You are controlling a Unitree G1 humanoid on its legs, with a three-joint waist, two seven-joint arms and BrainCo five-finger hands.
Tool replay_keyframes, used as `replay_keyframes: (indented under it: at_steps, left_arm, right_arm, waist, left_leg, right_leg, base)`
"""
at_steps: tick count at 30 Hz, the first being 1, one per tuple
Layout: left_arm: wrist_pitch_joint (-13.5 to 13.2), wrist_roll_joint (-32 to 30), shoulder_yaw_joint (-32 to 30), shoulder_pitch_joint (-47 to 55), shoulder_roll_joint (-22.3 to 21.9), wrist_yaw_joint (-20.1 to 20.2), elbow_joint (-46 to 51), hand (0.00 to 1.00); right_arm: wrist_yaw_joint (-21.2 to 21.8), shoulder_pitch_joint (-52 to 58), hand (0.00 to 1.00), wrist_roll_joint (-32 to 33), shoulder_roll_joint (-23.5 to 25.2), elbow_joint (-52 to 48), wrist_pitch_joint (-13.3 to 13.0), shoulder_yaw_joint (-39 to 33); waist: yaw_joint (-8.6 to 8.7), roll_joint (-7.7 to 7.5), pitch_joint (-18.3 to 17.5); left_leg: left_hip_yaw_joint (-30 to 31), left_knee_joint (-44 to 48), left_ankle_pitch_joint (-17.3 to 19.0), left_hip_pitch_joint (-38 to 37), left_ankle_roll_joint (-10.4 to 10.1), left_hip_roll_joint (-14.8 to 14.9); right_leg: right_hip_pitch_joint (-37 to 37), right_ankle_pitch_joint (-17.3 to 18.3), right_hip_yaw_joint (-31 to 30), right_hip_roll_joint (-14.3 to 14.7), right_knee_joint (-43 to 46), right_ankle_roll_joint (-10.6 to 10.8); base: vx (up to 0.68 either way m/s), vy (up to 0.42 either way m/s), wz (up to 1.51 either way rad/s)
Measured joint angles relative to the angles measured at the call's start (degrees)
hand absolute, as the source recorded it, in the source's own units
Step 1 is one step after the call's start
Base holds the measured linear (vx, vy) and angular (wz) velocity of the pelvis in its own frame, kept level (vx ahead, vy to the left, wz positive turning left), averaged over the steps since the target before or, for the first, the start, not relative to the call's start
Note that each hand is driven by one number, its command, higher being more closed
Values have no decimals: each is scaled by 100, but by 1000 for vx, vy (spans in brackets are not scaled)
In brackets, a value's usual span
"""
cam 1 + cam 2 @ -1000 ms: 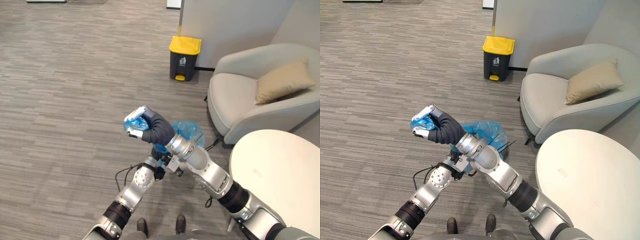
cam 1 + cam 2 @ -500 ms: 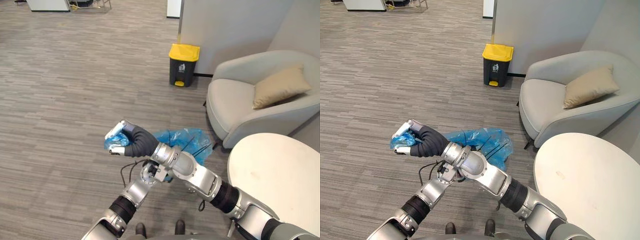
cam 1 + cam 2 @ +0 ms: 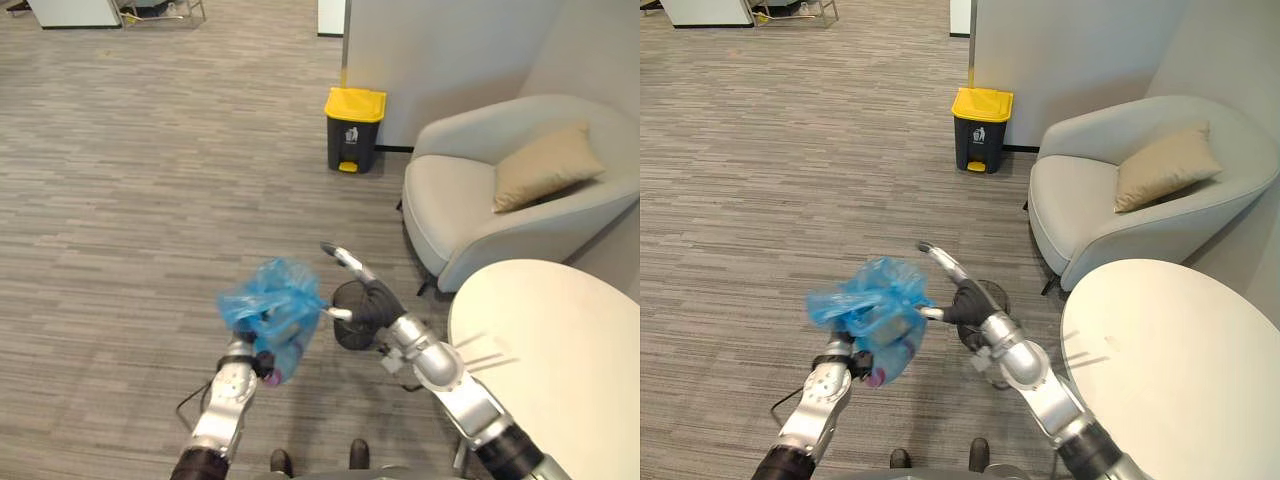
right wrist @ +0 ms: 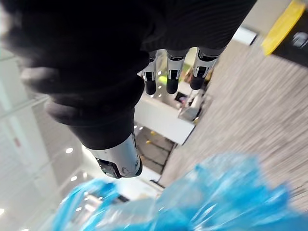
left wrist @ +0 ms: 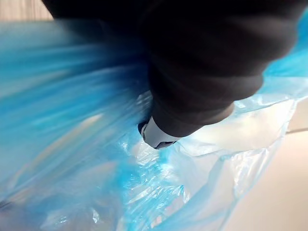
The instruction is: Gather rubbish on tea table into small bin, then transfer packed bag to large trash can.
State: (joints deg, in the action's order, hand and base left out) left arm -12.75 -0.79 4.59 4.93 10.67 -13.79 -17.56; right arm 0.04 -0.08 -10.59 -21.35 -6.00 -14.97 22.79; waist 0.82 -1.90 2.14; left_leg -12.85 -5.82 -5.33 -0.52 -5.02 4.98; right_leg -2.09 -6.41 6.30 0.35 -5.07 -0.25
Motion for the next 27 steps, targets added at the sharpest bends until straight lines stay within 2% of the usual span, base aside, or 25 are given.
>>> replay_keyframes:
  at_steps: [3,6,9,13,17,19,20,21,23,26,27]
  left_arm:
    - [-5,13,-312,272,111,160,-192,100]
    - [-5,13,-590,500,196,375,-629,100]
    - [-3,22,-782,777,199,538,-970,100]
    - [-1,37,-975,1101,195,784,-1249,100]
    - [-1,36,-979,1070,177,988,-1282,100]
    - [0,33,-972,1003,154,1014,-1283,100]
    - [-1,33,-972,1006,138,1015,-1283,100]
    - [0,33,-971,1016,128,1018,-1286,100]
    - [1,32,-979,1069,130,1024,-1290,100]
    - [1,23,-961,1122,92,1128,-1285,100]
    - [2,22,-955,1127,98,1133,-1282,100]
  right_arm:
    - [29,524,0,-206,-316,222,-86,-298]
    - [188,983,0,-231,-341,1147,-123,-777]
    - [286,1265,0,-41,-195,2378,6,-1386]
    - [248,1410,0,160,102,3221,179,-2072]
    - [95,1449,0,169,295,3419,211,-2352]
    - [-31,1452,0,165,433,3449,215,-2448]
    - [-103,1455,0,157,510,3494,222,-2493]
    - [-136,1413,0,150,555,3531,249,-2501]
    - [-153,1321,0,143,629,3564,279,-2502]
    - [-248,1227,0,93,757,3561,300,-2519]
    - [-248,1228,0,89,782,3561,306,-2514]
  waist:
    - [4,1,1]
    - [5,9,5]
    - [24,61,29]
    - [161,213,75]
    - [151,383,270]
    - [150,424,303]
    - [150,408,317]
    - [141,421,345]
    - [106,382,364]
    - [69,267,449]
    - [79,250,457]
  left_leg:
    - [12,1,-1,22,-1,-11]
    - [67,2,-1,50,0,-39]
    - [207,17,13,111,16,-96]
    - [483,77,26,323,39,-202]
    - [873,700,206,975,200,-301]
    - [522,899,292,1226,333,-253]
    - [86,931,319,1209,375,-154]
    - [-274,1022,319,1264,375,-16]
    - [-302,1190,354,1289,420,-3]
    - [-301,1778,873,1372,517,-140]
    - [-289,1916,995,1382,532,-192]
  right_leg:
    - [0,-9,15,-3,-24,14]
    - [0,-2,84,-33,-25,25]
    - [1,41,233,-101,-12,85]
    - [-17,106,521,-222,11,115]
    - [-178,283,1150,-406,257,235]
    - [-225,330,1518,-504,305,258]
    - [-224,359,1652,-569,312,299]
    - [-209,411,1791,-617,389,353]
    - [-172,548,1890,-719,570,441]
    - [-330,1182,1883,-1157,1549,677]
    - [-387,1342,1877,-1266,1845,693]
  base:
    - [5,6,1]
    - [13,27,14]
    - [7,44,24]
    - [1,57,41]
    - [-25,92,77]
    - [20,90,95]
    - [102,81,87]
    - [107,75,71]
    - [93,90,41]
    - [116,145,18]
    - [127,126,24]
